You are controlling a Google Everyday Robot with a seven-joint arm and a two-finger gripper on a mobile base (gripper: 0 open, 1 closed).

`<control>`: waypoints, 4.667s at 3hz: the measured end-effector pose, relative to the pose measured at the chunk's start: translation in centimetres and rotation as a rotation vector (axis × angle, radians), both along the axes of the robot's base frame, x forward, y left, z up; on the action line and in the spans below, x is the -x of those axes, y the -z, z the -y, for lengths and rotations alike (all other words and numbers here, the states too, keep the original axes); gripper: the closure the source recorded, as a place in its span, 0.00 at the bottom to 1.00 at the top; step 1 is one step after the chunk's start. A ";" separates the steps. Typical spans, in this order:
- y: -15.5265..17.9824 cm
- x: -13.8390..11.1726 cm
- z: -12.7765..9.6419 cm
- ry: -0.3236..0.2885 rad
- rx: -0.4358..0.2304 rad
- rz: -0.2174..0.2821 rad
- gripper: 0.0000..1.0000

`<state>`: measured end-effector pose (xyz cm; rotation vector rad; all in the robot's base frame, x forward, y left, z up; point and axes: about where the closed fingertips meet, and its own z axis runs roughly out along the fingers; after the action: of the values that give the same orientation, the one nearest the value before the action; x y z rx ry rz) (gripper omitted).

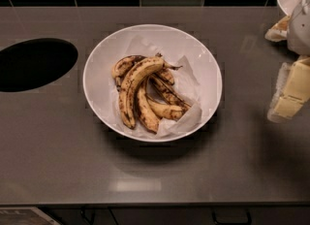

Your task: Pick banana from white bowl

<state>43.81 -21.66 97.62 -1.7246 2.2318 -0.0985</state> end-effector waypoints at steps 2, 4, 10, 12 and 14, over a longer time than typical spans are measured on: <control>-0.7 0.0 -1.4 -0.024 -0.004 0.029 0.00; -4.2 1.5 -11.6 -0.264 0.049 0.101 0.00; 4.3 -8.5 -18.4 -0.409 0.147 0.009 0.00; 5.5 -10.3 -20.4 -0.460 0.165 0.000 0.16; 7.3 -10.1 -20.9 -0.471 0.139 -0.022 0.27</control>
Offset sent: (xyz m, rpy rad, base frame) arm -0.0010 0.0296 0.0112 0.0083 -0.0429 0.0544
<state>53.94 -0.79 90.37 -2.2848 1.8076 -0.1275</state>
